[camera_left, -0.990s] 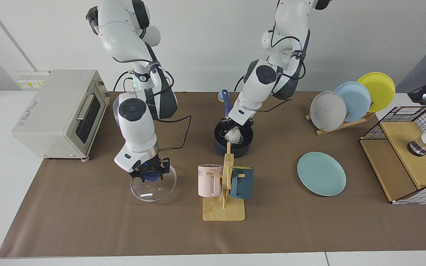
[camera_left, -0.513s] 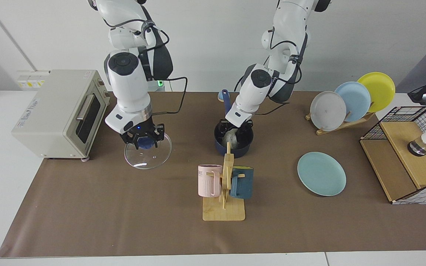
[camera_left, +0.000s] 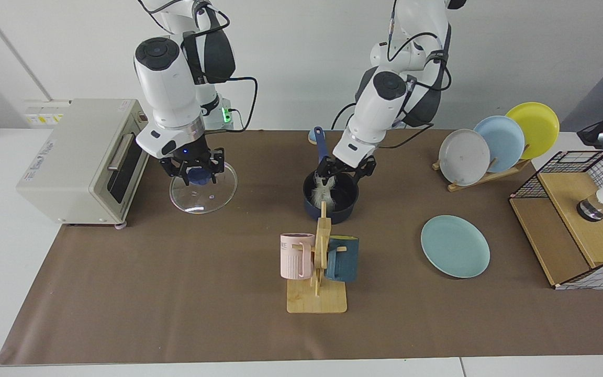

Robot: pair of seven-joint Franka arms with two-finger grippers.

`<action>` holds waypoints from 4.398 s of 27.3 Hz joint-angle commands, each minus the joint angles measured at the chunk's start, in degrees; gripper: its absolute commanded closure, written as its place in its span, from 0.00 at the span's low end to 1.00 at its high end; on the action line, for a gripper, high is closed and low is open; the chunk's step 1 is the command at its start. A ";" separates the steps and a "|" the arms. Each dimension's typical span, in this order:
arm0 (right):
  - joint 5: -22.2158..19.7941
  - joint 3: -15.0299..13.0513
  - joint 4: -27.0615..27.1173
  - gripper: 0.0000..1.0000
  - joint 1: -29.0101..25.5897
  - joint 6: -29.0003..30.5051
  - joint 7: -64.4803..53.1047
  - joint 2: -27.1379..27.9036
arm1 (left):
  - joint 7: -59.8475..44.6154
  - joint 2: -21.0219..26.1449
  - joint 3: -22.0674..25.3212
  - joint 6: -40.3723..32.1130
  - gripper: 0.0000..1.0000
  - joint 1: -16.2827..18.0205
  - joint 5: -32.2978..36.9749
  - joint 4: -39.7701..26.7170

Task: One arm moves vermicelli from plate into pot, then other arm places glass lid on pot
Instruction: 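Carry the vermicelli with the left gripper and drop it into the pot, then withdraw the left gripper while the right gripper carries the lid over the pot, then lower the glass lid onto the black pot with the right gripper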

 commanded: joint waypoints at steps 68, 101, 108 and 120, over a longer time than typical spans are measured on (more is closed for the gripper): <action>-33.01 43.44 12.62 1.00 0.76 4.13 52.56 30.30 | 34.43 -10.94 26.15 -26.46 0.00 3.20 4.75 10.38; -35.12 43.27 11.91 1.00 -0.21 7.03 51.24 30.48 | 33.64 -10.94 25.62 -25.32 0.00 3.03 4.31 10.20; -34.85 43.18 12.44 0.07 -0.03 5.98 52.30 30.30 | 33.64 -10.85 25.27 -25.32 0.00 3.03 4.31 10.11; -34.33 43.18 15.25 0.01 0.14 0.54 51.51 29.51 | 33.64 -10.85 25.01 -25.32 0.00 3.03 4.40 10.11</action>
